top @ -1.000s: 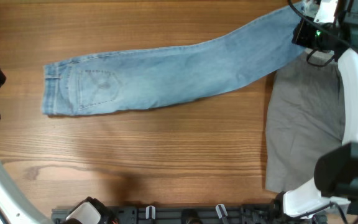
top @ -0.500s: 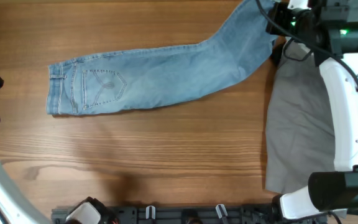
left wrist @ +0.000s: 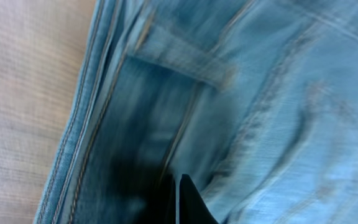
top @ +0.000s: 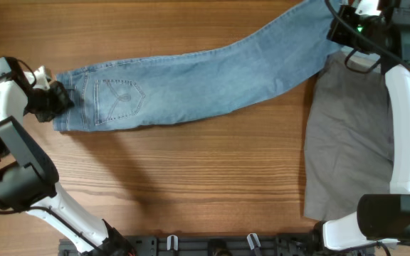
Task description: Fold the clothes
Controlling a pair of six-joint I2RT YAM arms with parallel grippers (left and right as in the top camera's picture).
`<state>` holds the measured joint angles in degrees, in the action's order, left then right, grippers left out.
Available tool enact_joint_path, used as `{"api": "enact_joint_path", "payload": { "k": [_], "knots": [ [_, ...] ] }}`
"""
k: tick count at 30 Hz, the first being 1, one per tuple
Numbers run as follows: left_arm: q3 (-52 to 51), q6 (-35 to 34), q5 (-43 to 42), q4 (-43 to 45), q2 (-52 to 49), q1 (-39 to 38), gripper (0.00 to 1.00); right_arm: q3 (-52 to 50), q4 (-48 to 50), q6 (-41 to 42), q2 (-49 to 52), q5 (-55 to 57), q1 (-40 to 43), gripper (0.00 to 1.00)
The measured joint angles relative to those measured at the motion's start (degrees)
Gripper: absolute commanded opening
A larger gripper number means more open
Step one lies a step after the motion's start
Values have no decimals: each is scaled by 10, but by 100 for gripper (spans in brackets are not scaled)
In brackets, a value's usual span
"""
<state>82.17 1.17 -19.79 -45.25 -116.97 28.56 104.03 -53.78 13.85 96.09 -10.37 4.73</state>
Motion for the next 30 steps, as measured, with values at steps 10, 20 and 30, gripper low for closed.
{"api": "enact_joint_path", "payload": {
  "k": [10, 20, 30],
  "knots": [
    [-75, -91, 10, -9, 10, 0, 4, 1, 54, -2, 0, -1, 78, 4],
    [-115, -83, -119, -72, 53, -4, 20, 61, 63, -9, 0, -37, 117, 4],
    [-109, -79, -124, -83, 407, -4, 45, 62, 82, -11, 0, -107, -127, 4]
  ]
}}
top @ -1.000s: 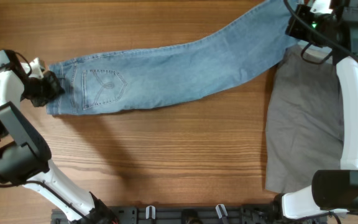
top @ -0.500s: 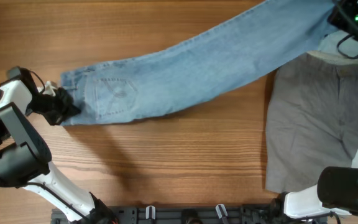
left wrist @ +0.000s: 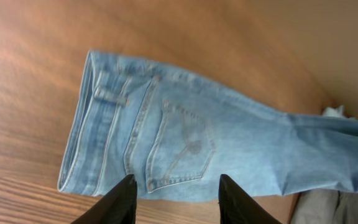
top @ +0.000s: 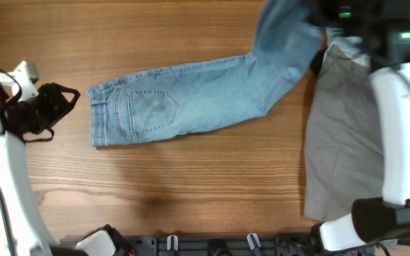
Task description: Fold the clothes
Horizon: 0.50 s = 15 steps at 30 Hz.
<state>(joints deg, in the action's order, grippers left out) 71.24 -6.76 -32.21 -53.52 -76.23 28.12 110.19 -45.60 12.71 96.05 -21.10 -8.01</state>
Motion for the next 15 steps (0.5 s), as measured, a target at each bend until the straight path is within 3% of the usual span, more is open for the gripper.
{"api": "enact_joint_path", "payload": {
  "k": [5, 8, 12, 15],
  "knots": [
    [1, 0, 34, -4, 80, 0, 47, 6, 24, 5, 22, 79, -195, 4],
    [1, 0, 44, -18, 85, 0, 47, 11, 13, 12, 75, 157, -253, 4],
    [1, 0, 50, -33, 85, 0, 48, 9, -16, 14, 128, 209, -244, 4],
    [1, 0, 50, -33, 85, 0, 48, 7, -25, 16, 121, 242, -191, 4]
  ]
}}
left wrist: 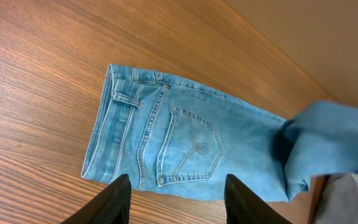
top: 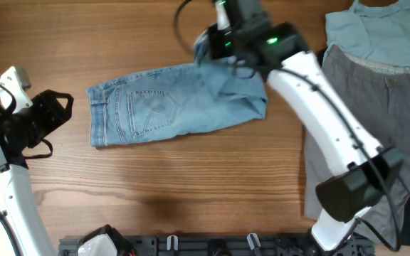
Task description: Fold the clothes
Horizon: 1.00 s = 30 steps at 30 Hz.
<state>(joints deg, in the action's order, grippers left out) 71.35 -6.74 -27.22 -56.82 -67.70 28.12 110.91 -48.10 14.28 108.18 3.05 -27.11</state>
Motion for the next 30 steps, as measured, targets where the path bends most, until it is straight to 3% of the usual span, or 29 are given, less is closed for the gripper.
{"api": "enact_joint_path", "payload": {
  "k": [11, 16, 23, 30],
  "knots": [
    [0, 0, 4, 0, 0, 0, 49, 12, -35, -48, -47, 32, 344, 4],
    [0, 0, 4, 0, 0, 0, 51, 15, -75, -97, -53, -54, 482, 9],
    [0, 0, 4, 0, 0, 0, 52, 17, -94, -101, -53, -115, 438, 6],
    [0, 0, 4, 0, 0, 0, 52, 17, -106, -50, -53, -131, 275, 4]
  ]
}}
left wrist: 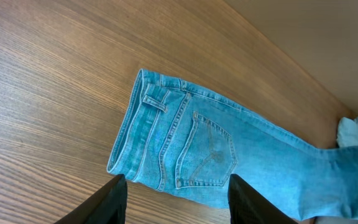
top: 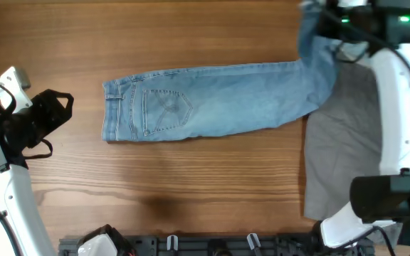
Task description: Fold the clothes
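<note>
Light blue jeans (top: 219, 99) lie flat across the middle of the table, back pocket up. The waistband (top: 112, 110) is at the left. The leg end (top: 315, 39) rises off the table at the upper right into my right gripper (top: 324, 18), which is shut on it. My left gripper (top: 57, 114) hangs open left of the waistband, clear of the cloth. In the left wrist view the open left gripper (left wrist: 176, 208) frames the waistband (left wrist: 135, 143) and pocket (left wrist: 207, 155), with nothing between its fingers.
A grey garment (top: 344, 149) lies spread at the right side, its left edge next to the jeans' leg. A pale cloth (left wrist: 355, 132) shows at the far right in the left wrist view. Bare wood lies in front of the jeans.
My right gripper was over the table's middle with the leg doubled back toward the waist. It is now at the far upper right and the jeans lie stretched out. The waistband sits slightly further right.
First my left gripper was at the waistband far left and my right held the leg end far right. Then the left was off the cloth and open, the jeans further right. The leg was then doubled over the middle, and now lies stretched out rightward.
</note>
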Controlling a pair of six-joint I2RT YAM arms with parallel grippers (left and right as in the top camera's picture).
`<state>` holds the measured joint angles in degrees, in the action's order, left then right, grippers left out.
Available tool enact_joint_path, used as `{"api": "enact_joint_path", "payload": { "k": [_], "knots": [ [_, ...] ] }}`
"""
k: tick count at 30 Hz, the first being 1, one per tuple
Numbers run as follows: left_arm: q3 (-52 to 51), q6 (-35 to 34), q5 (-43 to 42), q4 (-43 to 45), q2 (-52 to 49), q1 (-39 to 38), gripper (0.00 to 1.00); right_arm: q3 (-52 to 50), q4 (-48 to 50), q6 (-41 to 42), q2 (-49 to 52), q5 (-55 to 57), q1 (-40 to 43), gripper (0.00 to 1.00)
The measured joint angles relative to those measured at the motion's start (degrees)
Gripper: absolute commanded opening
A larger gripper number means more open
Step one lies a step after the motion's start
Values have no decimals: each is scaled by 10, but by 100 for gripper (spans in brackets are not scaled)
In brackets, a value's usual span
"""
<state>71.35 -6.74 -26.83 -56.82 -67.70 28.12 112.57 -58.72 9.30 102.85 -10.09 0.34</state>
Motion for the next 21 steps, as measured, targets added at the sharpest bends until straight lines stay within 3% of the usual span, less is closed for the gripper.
{"api": "enact_joint_path", "payload": {
  "k": [2, 9, 12, 16, 21],
  "knots": [
    [0, 0, 0, 0, 0, 0, 52, 0, 8, 43, 0, -4, -87, 5],
    [0, 0, 0, 0, 0, 0, 52, 5, 50, 149, 21, -4, -242, 6],
    [0, 0, 0, 0, 0, 0, 53, 6, 86, 185, 68, -9, -281, 13],
    [0, 0, 0, 0, 0, 0, 53, 6, 139, 201, 137, -38, -310, 13],
    [0, 0, 0, 0, 0, 0, 53, 6, 168, 204, 152, -50, -338, 13]
  ]
}}
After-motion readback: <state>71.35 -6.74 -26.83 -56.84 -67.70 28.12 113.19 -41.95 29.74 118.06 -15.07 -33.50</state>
